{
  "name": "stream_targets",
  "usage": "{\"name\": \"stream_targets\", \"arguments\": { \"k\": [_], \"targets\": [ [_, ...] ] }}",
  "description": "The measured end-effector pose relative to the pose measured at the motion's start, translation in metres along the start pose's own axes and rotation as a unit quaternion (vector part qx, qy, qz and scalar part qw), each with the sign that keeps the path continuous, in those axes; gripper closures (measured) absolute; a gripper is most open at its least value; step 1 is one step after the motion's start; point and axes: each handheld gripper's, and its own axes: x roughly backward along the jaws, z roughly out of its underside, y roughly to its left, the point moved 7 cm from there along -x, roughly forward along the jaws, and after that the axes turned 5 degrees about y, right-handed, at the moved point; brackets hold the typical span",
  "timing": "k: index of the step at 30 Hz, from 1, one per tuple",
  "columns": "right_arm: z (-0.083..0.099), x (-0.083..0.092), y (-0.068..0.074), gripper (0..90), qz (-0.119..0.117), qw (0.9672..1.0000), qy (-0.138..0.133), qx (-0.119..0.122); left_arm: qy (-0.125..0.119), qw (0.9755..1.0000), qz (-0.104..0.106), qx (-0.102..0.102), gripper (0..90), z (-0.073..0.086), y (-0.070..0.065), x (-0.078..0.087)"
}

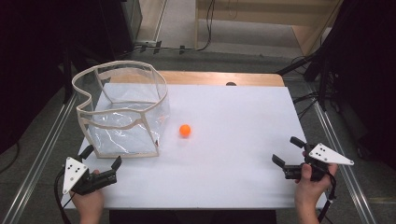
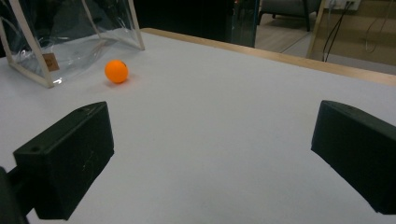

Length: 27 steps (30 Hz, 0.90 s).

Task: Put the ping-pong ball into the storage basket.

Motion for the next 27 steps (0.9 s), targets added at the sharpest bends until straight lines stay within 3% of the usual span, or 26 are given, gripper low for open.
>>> {"name": "stream_targets", "arguments": {
  "k": [3,14,27],
  "targets": [
    [-0.004,-0.003,0.002,0.0,0.001,0.9999,0.01,0.013,0.0,1.0,-0.001,-0.002,0.0,0.0,-0.001,0.0],
    [-0.016,-0.02,0.011,0.0,-0.032,0.9984,0.032,0.032,0.003,1.0,-0.002,-0.007,0.1,0.001,-0.001,0.0],
    [-0.028,-0.033,0.012,0.0,-0.039,0.9975,0.046,0.038,0.005,0.9999,-0.002,-0.011,0.1,0.001,-0.002,-0.001]
  ]
}}
